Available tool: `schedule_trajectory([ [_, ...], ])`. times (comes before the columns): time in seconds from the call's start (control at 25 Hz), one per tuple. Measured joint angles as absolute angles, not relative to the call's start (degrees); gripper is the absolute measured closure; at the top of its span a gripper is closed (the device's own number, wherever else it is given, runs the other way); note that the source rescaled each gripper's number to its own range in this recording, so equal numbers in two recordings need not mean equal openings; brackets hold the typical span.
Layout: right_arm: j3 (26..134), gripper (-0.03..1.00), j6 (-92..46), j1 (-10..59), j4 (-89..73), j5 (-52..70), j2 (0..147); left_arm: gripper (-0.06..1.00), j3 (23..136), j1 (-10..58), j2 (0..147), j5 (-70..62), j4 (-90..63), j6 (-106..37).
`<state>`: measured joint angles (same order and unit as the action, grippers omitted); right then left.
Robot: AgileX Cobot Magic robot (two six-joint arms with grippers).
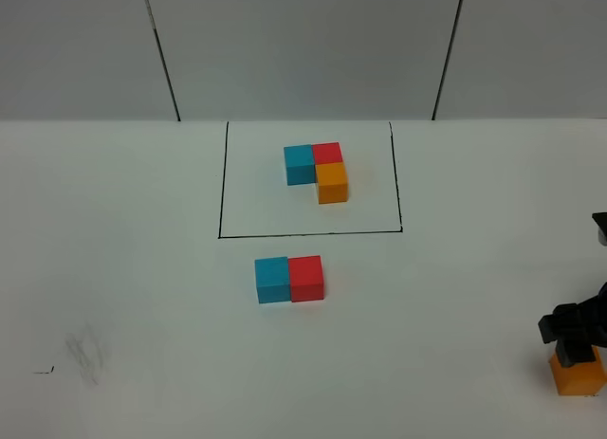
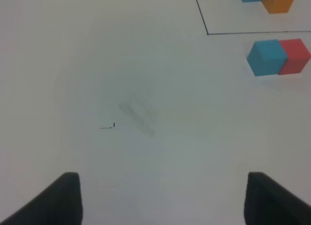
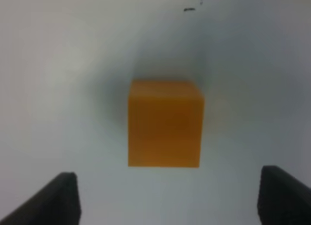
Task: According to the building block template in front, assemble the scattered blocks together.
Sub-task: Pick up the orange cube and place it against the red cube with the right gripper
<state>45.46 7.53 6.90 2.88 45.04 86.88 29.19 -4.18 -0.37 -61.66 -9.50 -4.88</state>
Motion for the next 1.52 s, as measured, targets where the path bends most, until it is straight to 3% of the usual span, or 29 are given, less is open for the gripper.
schedule_trajectory([
  [1.52, 41.4, 0.46, 9.6, 6.9, 1.5, 33.5, 93.1, -0.06, 29.2, -4.2, -0.4, -61.7, -9.5, -4.9],
])
